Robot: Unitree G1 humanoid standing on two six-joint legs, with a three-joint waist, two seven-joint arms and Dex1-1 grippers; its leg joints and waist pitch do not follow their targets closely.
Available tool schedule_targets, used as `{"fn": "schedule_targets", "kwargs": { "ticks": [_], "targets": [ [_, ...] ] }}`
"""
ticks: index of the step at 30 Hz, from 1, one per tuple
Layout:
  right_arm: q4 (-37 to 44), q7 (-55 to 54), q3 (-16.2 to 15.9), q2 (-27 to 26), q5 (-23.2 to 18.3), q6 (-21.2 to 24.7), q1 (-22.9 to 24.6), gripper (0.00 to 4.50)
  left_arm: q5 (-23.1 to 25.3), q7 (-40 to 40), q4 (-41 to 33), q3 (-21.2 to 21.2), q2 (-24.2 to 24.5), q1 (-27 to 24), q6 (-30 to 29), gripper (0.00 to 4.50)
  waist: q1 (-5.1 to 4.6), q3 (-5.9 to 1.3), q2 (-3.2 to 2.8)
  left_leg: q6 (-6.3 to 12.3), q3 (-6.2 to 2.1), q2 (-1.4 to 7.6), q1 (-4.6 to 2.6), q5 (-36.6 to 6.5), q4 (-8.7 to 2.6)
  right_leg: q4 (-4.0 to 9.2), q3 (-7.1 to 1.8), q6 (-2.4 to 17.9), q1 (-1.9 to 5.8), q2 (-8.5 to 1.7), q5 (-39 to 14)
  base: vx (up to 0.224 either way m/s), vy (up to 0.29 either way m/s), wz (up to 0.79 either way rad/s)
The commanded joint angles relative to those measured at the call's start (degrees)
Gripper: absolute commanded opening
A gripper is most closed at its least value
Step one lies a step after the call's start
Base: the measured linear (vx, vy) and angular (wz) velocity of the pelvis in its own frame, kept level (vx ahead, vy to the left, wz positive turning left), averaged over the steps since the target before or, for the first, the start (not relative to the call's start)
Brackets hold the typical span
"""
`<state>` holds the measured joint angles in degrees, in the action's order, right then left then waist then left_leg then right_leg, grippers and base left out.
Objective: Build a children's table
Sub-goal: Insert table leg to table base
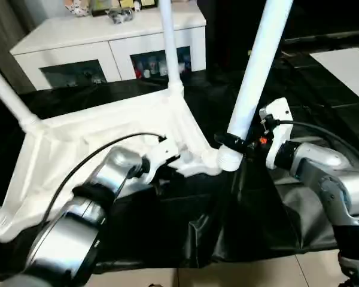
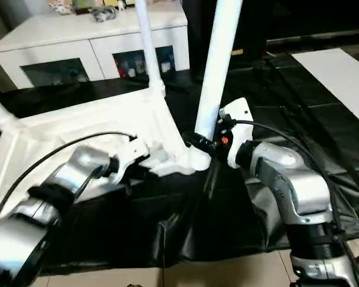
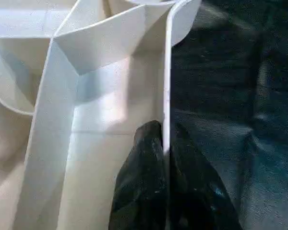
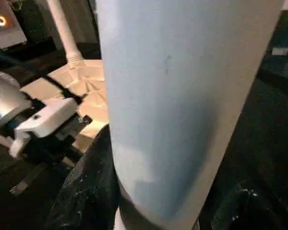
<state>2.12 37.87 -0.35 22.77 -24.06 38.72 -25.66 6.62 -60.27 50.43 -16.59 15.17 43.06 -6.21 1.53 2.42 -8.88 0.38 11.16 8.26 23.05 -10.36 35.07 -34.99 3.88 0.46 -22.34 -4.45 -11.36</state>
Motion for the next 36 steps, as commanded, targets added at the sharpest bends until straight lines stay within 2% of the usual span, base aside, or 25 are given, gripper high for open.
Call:
{"fn": "schedule_targets", "kwargs": {
  "ticks": [1, 2, 3, 4, 6, 7, 8, 9, 11, 12, 13, 15, 16, 17, 21, 24, 32, 36],
  "targets": [
    [-1.93, 0.81, -1.05, -0.85, 0.58, -1.83, -1.62, 1.84, -0.67, -0.93, -2.52, 0.17, 1.79, -3.51, -2.14, 0.0, 0.55, -4.33, 1.75, 6.51, -2.86, 4.79, -1.15, -7.89, -3.56, 3.66, -2.48, 14.34, 2.79, -5.47, -3.95, 0.0, 0.0, 0.0],
    [-2.73, 1.22, -2.04, -0.79, 1.35, -2.35, -1.82, 1.84, -1.13, -1.37, -4.65, 0.28, 2.15, -4.76, -2.68, 0.0, 0.55, -4.33, 1.75, 6.51, -2.86, 4.79, -1.15, -7.89, -3.56, 3.66, -2.48, 14.34, 2.79, -5.47, -3.95, 0.0, 0.0, 0.0],
    [-3.46, 1.64, -2.85, -0.84, 1.73, -2.47, -2.05, 1.84, -1.51, -1.8, -6.83, 0.42, 2.53, -6.01, -3.42, 0.0, 0.51, -4.04, 2.25, 6.46, -2.81, 4.86, -0.94, -8.03, -3.79, 3.86, -2.45, 13.91, 2.73, -5.37, -5.69, 0.0, 0.0, 0.0],
    [-4.87, 2.36, -4.47, -0.77, 2.82, -3.3, -2.51, 1.84, -2.13, -2.32, -10.31, 0.78, 3.11, -8.07, -4.1, 0.0, 0.54, -3.99, 2.37, 6.03, -2.77, 4.91, -1.14, -8.54, -3.84, 3.91, -2.47, 13.27, 2.53, -5.3, -8.64, 0.0, 0.0, 0.0],
    [-5.37, 2.57, -5.03, -0.7, 3.29, -3.75, -2.66, 1.84, -2.31, -2.4, -11.3, 0.94, 3.26, -8.69, -4.1, 0.0, 0.56, -3.9, 2.01, 5.57, -2.77, 5.0, -1.27, -9.24, -3.91, 4.05, -2.54, 12.71, 2.36, -5.28, -10.41, 0.0, 0.0, 0.0],
    [-6.71, 2.76, -5.75, -0.79, 4.13, -4.8, -3.05, 1.84, -3.04, -2.82, -13.2, 1.36, 3.42, -9.9, -3.7, 0.0, 0.61, -3.87, 2.18, 5.27, -2.72, 4.97, -1.4, -9.66, -3.94, 4.12, -2.63, 12.28, 2.23, -5.17, -11.25, 0.0, 0.0, 0.0],
    [-7.04, 2.82, -5.82, -0.87, 4.26, -5.0, -3.16, 1.84, -3.24, -2.9, -13.94, 1.4, 3.51, -10.27, -3.94, 0.0, 0.6, -3.81, 2.14, 5.11, -2.74, 4.98, -1.31, -9.64, -3.99, 4.11, -2.66, 12.2, 2.24, -5.21, -11.33, 0.0, 0.0, 0.0],
    [-7.81, 2.96, -6.01, -1.06, 4.58, -5.51, -3.43, 1.84, -3.63, -2.95, -15.53, 1.52, 3.68, -11.08, -4.35, 0.0, 0.68, -3.9, 2.45, 4.93, -2.84, 5.08, -1.3, -9.57, -4.07, 3.9, -2.7, 12.14, 2.34, -5.34, -11.4, 0.0, 0.0, 0.0],
    [-9.39, 3.25, -6.39, -1.59, 5.22, -6.55, -4.13, 1.84, -4.28, -2.79, -18.25, 1.82, 3.92, -12.42, -5.04, 0.0, 0.61, -3.85, 2.35, 4.75, -2.75, 5.05, -1.37, -9.65, -4.1, 4.0, -2.73, 11.96, 2.14, -5.28, -11.77, 0.0, 0.0, 0.0],
    [-10.68, 3.68, -6.69, -2.26, 5.32, -7.12, -4.95, 1.84, -4.29, -2.24, -20.73, 1.9, 4.21, -13.51, -5.46, 0.0, 0.63, -3.92, 2.77, 5.11, -2.7, 4.91, -1.17, -8.8, -3.95, 3.88, -2.79, 12.09, 2.28, -5.35, -11.11, 0.0, 0.0, 0.0],
    [-11.09, 3.95, -6.89, -2.43, 5.31, -7.25, -5.23, 1.84, -4.41, -2.18, -21.5, 2.0, 4.23, -13.85, -5.76, 0.0, 0.58, -3.79, 2.75, 5.31, -2.68, 4.89, -1.05, -8.55, -4.01, 3.93, -2.78, 12.03, 2.27, -5.31, -11.13, 0.0, 0.0, 0.0],
    [-12.06, 4.37, -7.29, -2.73, 5.61, -7.81, -5.63, 1.84, -4.46, -1.6, -22.59, 2.34, 4.14, -14.38, -5.86, 0.0, 0.79, -3.95, 2.61, 5.99, -2.54, 4.84, -1.21, -7.34, -3.8, 3.89, -2.78, 11.93, 2.1, -5.13, -10.02, 0.0, 0.0, 0.0],
    [-12.62, 4.6, -7.4, -2.93, 5.63, -7.96, -5.78, 1.84, -4.75, -1.47, -23.06, 2.66, 3.97, -14.57, -5.8, 0.0, 0.8, -3.91, 3.1, 6.39, -2.49, 4.82, -1.08, -6.88, -3.82, 3.86, -2.74, 11.97, 2.13, -5.06, -9.34, 0.0, 0.0, 0.0],
    [-12.62, 4.6, -7.4, -2.93, 5.63, -7.96, -5.78, 1.84, -4.75, -1.47, -23.06, 2.66, 3.97, -14.57, -5.8, 0.0, 0.91, -4.02, 2.89, 6.49, -2.55, 4.82, -1.09, -6.53, -3.75, 3.68, -2.75, 12.01, 2.19, -5.14, -8.97, 0.0, 0.0, 0.0],
    [-14.02, 5.45, -7.76, -3.37, 5.8, -8.54, -5.92, 1.84, -5.26, -0.19, -24.03, 3.81, 3.58, -14.82, -6.28, 0.0, 0.97, -3.98, 3.02, 6.92, -2.44, 4.75, -1.08, -6.29, -3.65, 3.76, -2.71, 11.95, 2.11, -5.07, -8.86, 0.0, 0.0, 0.0],
    [-12.93, 6.95, -8.15, -2.86, 5.52, -7.57, -5.34, 1.84, -5.98, 1.61, -24.14, 5.4, 3.29, -15.18, -5.32, 0.0, 0.93, -3.99, 2.82, 6.96, -2.48, 4.75, -1.07, -6.54, -3.63, 3.74, -2.69, 11.88, 2.16, -5.07, -9.15, 0.0, 0.0, 0.0],
    [-10.98, 9.52, -9.63, -1.2, 5.22, -5.38, -4.03, 1.84, -7.27, 1.63, -23.75, 6.9, 3.16, -15.49, -4.8, 0.0, 0.97, -4.06, 2.97, 7.4, -2.44, 4.67, -0.95, -6.11, -3.47, 3.7, -2.66, 11.93, 2.24, -5.02, -8.55, 0.0, 0.0, 0.0],
    [-12.06, 9.38, -9.32, -1.93, 5.8, -6.32, -4.01, 1.84, -8.28, 1.88, -23.77, 7.96, 2.54, -15.79, -4.12, 0.0, 1.07, -4.13, 2.98, 7.56, -2.44, 4.75, -1.0, -5.77, -3.42, 3.64, -2.62, 12.18, 2.13, -5.0, -8.44, 0.0, 0.0, 0.0]
  ]
}}
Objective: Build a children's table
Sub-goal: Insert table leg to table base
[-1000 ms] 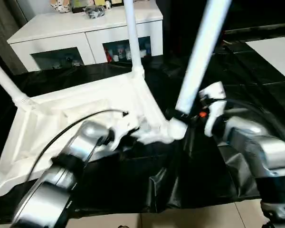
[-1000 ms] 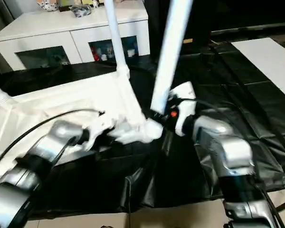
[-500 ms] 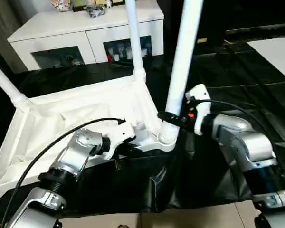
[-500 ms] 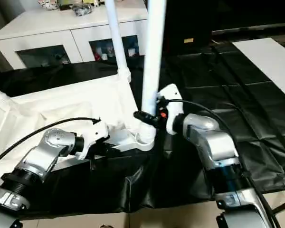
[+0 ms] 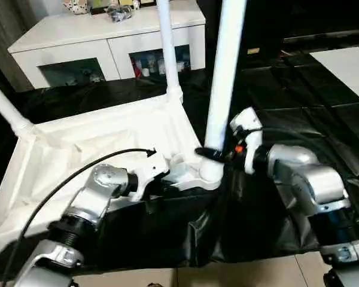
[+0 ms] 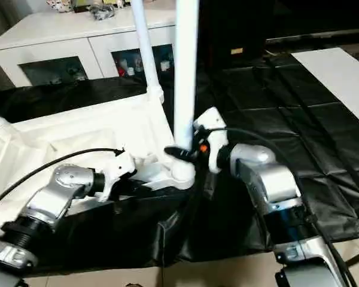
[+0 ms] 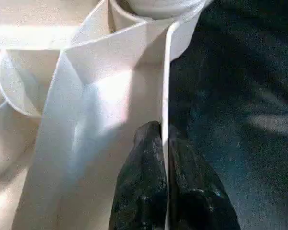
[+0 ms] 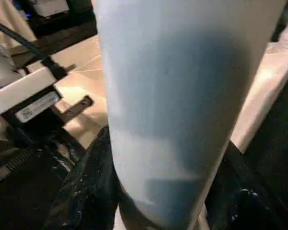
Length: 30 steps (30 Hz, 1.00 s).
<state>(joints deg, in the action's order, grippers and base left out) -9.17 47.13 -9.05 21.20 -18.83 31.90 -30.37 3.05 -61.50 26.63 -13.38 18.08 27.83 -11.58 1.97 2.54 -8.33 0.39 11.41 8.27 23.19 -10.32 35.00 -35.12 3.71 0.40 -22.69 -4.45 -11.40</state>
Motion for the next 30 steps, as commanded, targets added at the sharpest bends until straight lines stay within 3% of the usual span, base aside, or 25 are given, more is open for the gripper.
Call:
{"fn": "schedule_targets", "kwargs": {
  "ticks": [1, 11, 21, 25, 30],
  "targets": [
    [-0.85, 0.08, -0.57, -0.42, 0.56, 0.47, 0.68, 1.84, -4.77, 3.13, 0.03, 4.8, -0.41, -0.57, 1.32, 0.0, 0.65, -4.23, 2.39, 7.38, -2.66, 4.72, -1.19, -6.21, -3.39, 3.83, -2.43, 12.21, 2.41, -4.92, -8.76, 0.0, 0.0, 0.0],
    [-4.61, -0.5, 0.97, -2.54, 0.08, -1.59, -0.31, 1.84, -6.13, 2.7, -0.95, 5.73, -0.34, -1.29, 1.48, 0.0, 0.73, -4.3, 2.76, 7.64, -2.63, 4.64, -1.06, -5.3, -3.26, 3.63, -2.45, 12.43, 2.48, -4.99, -7.63, 0.0, 0.0, 0.0],
    [-9.59, -0.62, 1.58, -2.7, 1.86, -5.49, -1.62, 1.84, -1.18, -1.17, -0.06, 0.24, 4.16, -1.19, 1.68, 0.0, 0.71, -4.32, 2.41, 6.53, -2.65, 4.85, -1.35, -6.6, -3.45, 3.45, -2.4, 13.17, 2.34, -4.81, -6.31, 0.0, 0.0, 0.0],
    [-10.06, -0.07, 0.9, -2.54, 2.25, -6.17, -1.6, 1.84, -0.85, -1.4, 0.58, -0.35, 4.53, -0.39, 1.08, 0.0, 0.65, -4.31, 2.53, 5.21, -2.68, 4.94, -1.5, -8.72, -3.69, 3.47, -2.46, 13.68, 2.41, -4.88, -6.02, 0.0, 0.0, 0.0],
    [-10.11, 0.68, 0.49, -2.81, 2.65, -7.1, -1.07, 1.84, -0.56, -2.48, 0.97, -1.62, 5.46, 0.28, 1.11, 0.0, 0.7, -4.36, 2.67, 5.05, -2.68, 4.9, -1.41, -8.49, -3.65, 3.33, -2.47, 13.99, 2.55, -4.95, -5.13, 0.0, 0.0, 0.0]
  ]
}}
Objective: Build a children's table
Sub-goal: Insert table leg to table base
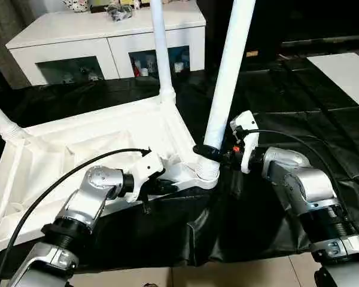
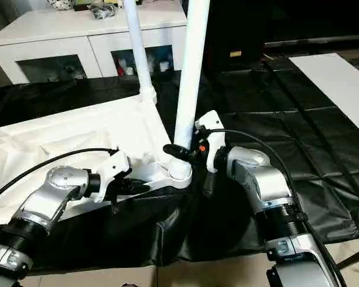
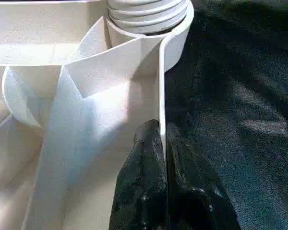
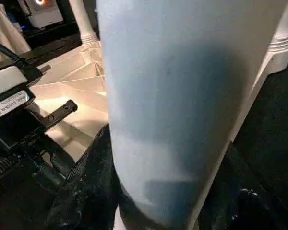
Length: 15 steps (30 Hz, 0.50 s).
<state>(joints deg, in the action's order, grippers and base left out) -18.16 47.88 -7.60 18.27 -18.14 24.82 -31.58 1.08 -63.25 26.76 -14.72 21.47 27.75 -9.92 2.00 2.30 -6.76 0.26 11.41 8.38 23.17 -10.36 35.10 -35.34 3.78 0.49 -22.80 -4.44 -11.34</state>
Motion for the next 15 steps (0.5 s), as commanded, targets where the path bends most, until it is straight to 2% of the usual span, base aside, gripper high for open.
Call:
{"fn": "schedule_targets", "kwargs": {
  "ticks": [1, 5, 8, 10, 11, 13, 14, 15],
  "targets": [
    [-1.13, -0.2, -0.78, -0.01, 1.86, -0.14, 0.29, 1.84, 1.38, -0.72, 0.81, -0.26, 2.05, 0.38, -0.52, 0.0, 0.7, -4.16, 1.1, 5.23, -2.67, 4.79, -1.44, -8.37, -3.71, 3.55, -2.54, 13.95, 2.63, -4.95, -4.95, 0.0, 0.0, 0.0],
    [-1.78, -1.34, 0.33, -0.48, 1.7, -1.93, 1.55, 1.83, 0.71, 0.06, 0.81, 0.15, 1.69, 0.62, -0.33, 0.0, 0.69, -4.13, 1.12, 5.27, -2.63, 4.79, -1.42, -8.73, -3.7, 3.59, -2.56, 14.12, 2.63, -5.02, -5.14, 0.0, 0.0, 0.0],
    [-2.73, -5.23, 4.18, -2.15, 0.55, -5.39, 4.6, 1.83, -0.29, 2.33, 1.46, 1.37, 0.68, 1.09, 0.1, 0.0, 0.63, -4.04, 0.84, 4.78, -2.69, 4.86, -1.5, -9.71, -3.83, 3.77, -2.65, 13.87, 2.49, -5.07, -6.02, 0.0, 0.0, 0.0],
    [-2.43, -6.61, 5.68, -2.86, -0.04, -6.68, 6.52, 1.83, -0.48, 2.89, 1.82, 1.65, 0.43, 1.21, 0.23, 0.0, 0.61, -4.0, 0.94, 4.09, -2.77, 4.9, -1.64, -11.26, -4.06, 3.98, -2.64, 13.58, 2.53, -5.02, -7.47, 0.0, 0.0, 0.0],
    [-2.11, -7.16, 6.23, -3.12, -0.15, -7.27, 7.62, 1.83, -0.57, 3.02, 1.95, 1.71, 0.34, 1.25, 0.24, 0.0, 0.55, -3.87, 0.14, 3.15, -2.9, 4.93, -1.74, -13.19, -4.27, 4.04, -2.63, 13.26, 2.47, -5.02, -9.32, 0.0, 0.0, 0.0],
    [-1.36, -8.04, 6.78, -3.33, -0.07, -7.98, 9.25, 1.83, -0.64, 3.11, 1.99, 1.7, 0.22, 1.29, 0.19, 0.0, 0.41, -3.78, 0.59, 2.32, -2.92, 4.99, -1.88, -14.91, -4.57, 4.32, -2.65, 12.72, 2.38, -4.9, -10.45, 0.0, 0.0, 0.0],
    [-0.63, -8.69, 6.99, -3.34, 0.19, -8.52, 10.44, 1.83, -0.74, 3.17, 2.0, 1.7, 0.05, 1.34, 0.1, 0.0, 0.35, -3.8, -0.11, 1.79, -3.01, 4.88, -1.89, -15.58, -4.56, 4.22, -2.63, 12.69, 2.43, -4.98, -10.91, 0.0, 0.0, 0.0],
    [-0.63, -8.69, 6.99, -3.34, 0.19, -8.52, 10.44, 1.83, -0.74, 3.17, 2.0, 1.7, 0.05, 1.34, 0.1, 0.0, 0.26, -3.69, 0.18, 1.67, -2.91, 4.9, -1.93, -16.06, -4.7, 4.5, -2.62, 12.46, 2.3, -4.83, -11.14, 0.0, 0.0, 0.0]
  ]
}}
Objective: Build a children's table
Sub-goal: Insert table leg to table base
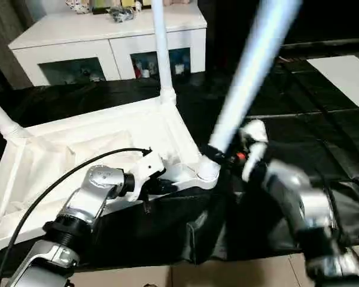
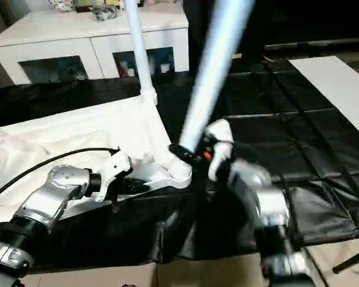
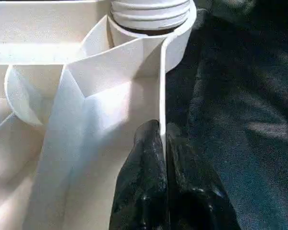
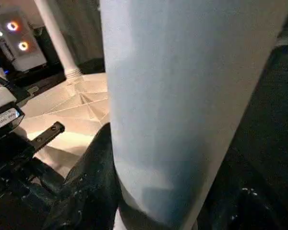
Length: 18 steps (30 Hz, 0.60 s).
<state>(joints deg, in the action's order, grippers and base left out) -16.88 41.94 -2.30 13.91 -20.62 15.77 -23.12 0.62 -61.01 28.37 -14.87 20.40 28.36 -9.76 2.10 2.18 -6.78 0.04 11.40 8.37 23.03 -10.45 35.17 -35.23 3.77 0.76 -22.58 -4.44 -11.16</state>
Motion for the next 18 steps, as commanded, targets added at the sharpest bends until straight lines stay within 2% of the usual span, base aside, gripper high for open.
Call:
{"fn": "schedule_targets", "kwargs": {
  "ticks": [1, 2, 5, 8, 9, 10, 11, 12, 13, 14, 16, 17, 18],
  "targets": [
    [-0.6, -3.01, 1.21, 1.26, 3.3, 0.22, 2.99, 1.83, -0.31, 1.11, 0.61, 1.87, 0.94, 0.94, -0.04, 0.0, 0.09, -3.57, -0.1, 1.39, -2.94, 4.96, -1.94, -16.72, -4.85, 4.51, -2.65, 11.79, 2.02, -4.74, -10.96, 0.0, 0.0, 0.0],
    [0.83, -3.19, 0.17, 1.8, 4.52, -0.15, 3.91, 1.83, -0.31, 1.26, 0.83, 1.82, 0.82, 1.17, 0.01, 0.0, 0.12, -3.67, -0.31, 1.23, -3.08, 4.96, -1.84, -16.65, -4.84, 4.26, -2.64, 11.91, 2.19, -4.85, -10.19, 0.0, 0.0, 0.0],
    [5.04, -1.3, -5.55, 4.74, 9.37, -0.02, 5.22, 1.83, 0.1, 0.94, 1.61, 0.92, 0.86, 2.01, 0.56, 0.0, 0.16, -3.85, -0.14, 1.85, -3.02, 4.81, -1.7, -15.19, -4.73, 4.08, -2.6, 11.93, 2.37, -4.89, -7.5, 0.0, 0.0, 0.0],
    [6.01, 0.89, -8.28, 5.76, 10.25, 1.86, 3.97, 1.83, 0.49, 0.52, 2.17, 0.25, 1.05, 2.44, 1.24, 0.0, 0.22, -3.57, 0.34, 2.49, -2.89, 4.71, -1.71, -16.13, -4.66, 4.54, -2.71, 11.67, 2.25, -5.04, -11.51, 0.0, 0.0, 0.0],
    [6.09, 2.53, -9.91, 6.53, 10.13, 3.32, 2.89, 1.83, 0.84, 0.29, 2.34, -0.13, 1.27, 2.54, 1.61, 0.0, 0.2, -3.52, 0.87, 2.53, -2.96, 4.74, -1.71, -16.49, -4.67, 4.71, -2.74, 11.41, 2.33, -5.08, -13.42, 0.0, 0.0, 0.0],
    [6.07, 4.11, -11.2, 7.17, 10.05, 4.39, 2.07, 1.83, 1.04, 0.2, 2.38, -0.32, 1.41, 2.53, 1.78, 0.0, 0.26, -3.48, 0.51, 2.49, -3.03, 4.84, -1.75, -16.54, -4.7, 4.69, -2.77, 11.2, 2.25, -5.09, -14.56, 0.0, 0.0, 0.0],
    [6.06, 4.33, -11.37, 7.26, 10.05, 4.52, 1.96, 1.83, 1.06, 0.19, 2.38, -0.34, 1.42, 2.52, 1.79, 0.0, 0.22, -3.48, 1.06, 2.55, -2.96, 4.88, -1.74, -16.4, -4.73, 4.8, -2.78, 11.08, 2.21, -5.01, -14.74, 0.0, 0.0, 0.0],
    [5.99, 5.24, -12.1, 7.57, 10.05, 5.33, 1.45, 1.83, 1.08, 0.14, 2.33, -0.32, 1.44, 2.46, 1.8, 0.0, 0.32, -3.52, 0.65, 2.59, -3.04, 4.94, -1.74, -15.97, -4.72, 4.67, -2.83, 11.04, 2.19, -5.05, -14.45, 0.0, 0.0, 0.0],
    [5.62, 6.36, -12.96, 7.95, 10.0, 6.59, 0.73, 1.83, 1.02, 0.05, 2.19, -0.29, 1.44, 2.35, 1.69, 0.0, 0.23, -3.57, 1.11, 2.6, -3.04, 5.0, -1.71, -15.8, -4.82, 4.63, -2.76, 11.11, 2.21, -4.9, -13.61, 0.0, 0.0, 0.0],
    [5.0, 7.67, -13.65, 8.12, 9.88, 7.38, -0.13, 1.83, 0.99, -0.11, 2.06, -0.31, 1.49, 2.25, 1.63, 0.0, 0.31, -3.64, 1.26, 2.88, -2.98, 4.93, -1.66, -15.06, -4.73, 4.44, -2.76, 11.5, 2.23, -4.93, -12.23, 0.0, 0.0, 0.0],
    [2.59, 8.83, -13.97, 7.68, 9.96, 7.73, -2.17, 1.83, 0.78, -0.39, 2.06, -0.5, 1.65, 2.18, 1.71, 0.0, 0.5, -3.77, 1.1, 3.21, -2.95, 4.96, -1.64, -14.1, -4.55, 4.23, -2.77, 12.08, 2.16, -5.16, -11.07, 0.0, 0.0, 0.0],
    [-0.3, 8.17, -13.15, 6.59, 9.91, 7.56, -4.0, 1.83, 0.64, -0.58, 2.04, -0.62, 1.78, 2.13, 1.82, 0.0, 0.5, -3.77, 1.1, 3.21, -2.95, 4.96, -1.64, -14.1, -4.55, 4.23, -2.77, 12.08, 2.16, -5.16, -11.07, 0.0, 0.0, 0.0],
    [-0.3, 8.17, -13.15, 6.59, 9.91, 7.56, -4.0, 1.83, 0.64, -0.58, 2.04, -0.62, 1.78, 2.13, 1.82, 0.0, 0.37, -3.66, 1.28, 3.21, -2.92, 4.86, -1.51, -14.6, -4.58, 4.32, -2.74, 12.48, 2.17, -5.17, -11.53, 0.0, 0.0, 0.0]
  ]
}}
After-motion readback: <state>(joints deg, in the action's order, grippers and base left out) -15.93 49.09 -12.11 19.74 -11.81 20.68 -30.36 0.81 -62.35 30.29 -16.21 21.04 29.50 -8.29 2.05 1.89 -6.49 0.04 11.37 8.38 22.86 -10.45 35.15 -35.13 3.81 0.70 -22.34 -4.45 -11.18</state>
